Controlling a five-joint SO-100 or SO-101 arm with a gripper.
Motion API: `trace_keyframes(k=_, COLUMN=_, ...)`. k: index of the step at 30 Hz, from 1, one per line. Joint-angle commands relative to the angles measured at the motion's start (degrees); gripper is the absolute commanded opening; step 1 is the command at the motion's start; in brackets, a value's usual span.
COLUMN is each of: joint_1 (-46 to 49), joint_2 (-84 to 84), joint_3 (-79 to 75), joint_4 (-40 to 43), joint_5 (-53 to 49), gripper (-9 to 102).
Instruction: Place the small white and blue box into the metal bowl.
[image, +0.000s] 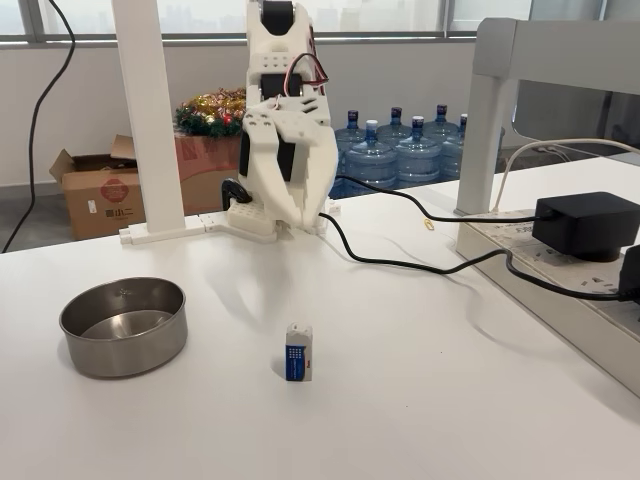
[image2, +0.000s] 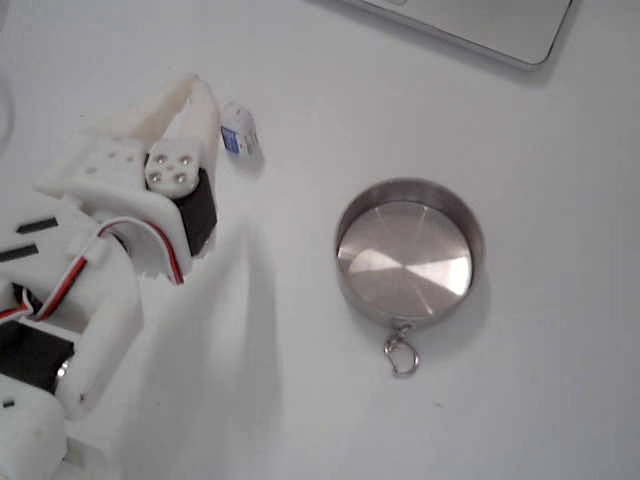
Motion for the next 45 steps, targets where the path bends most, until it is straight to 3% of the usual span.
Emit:
trace_keyframes(k=1, joint_1=-0.1, joint_2=-0.3, joint_3=3.3, joint_4=-1.1, joint_5=0.4, gripper=-4)
trace_keyframes(k=15, joint_1=0.7, joint_2=-2.9, joint_3=3.3, joint_4=-2.4, joint_5=0.4, gripper=-4)
trace_keyframes(k=23, joint_1=0.7, joint_2=-20.4, joint_3=3.2, joint_4=-24.3, joint_5=0.4, gripper=-4)
trace_keyframes(k=30, joint_1=0.8, joint_2=-30.6, joint_3=2.2, joint_4=-36.4, joint_5=0.4, gripper=-4)
trace_keyframes(k=45, joint_1=0.8, joint_2=-47.2, joint_3=-9.7, joint_4=-37.6, joint_5=0.4, gripper=-4)
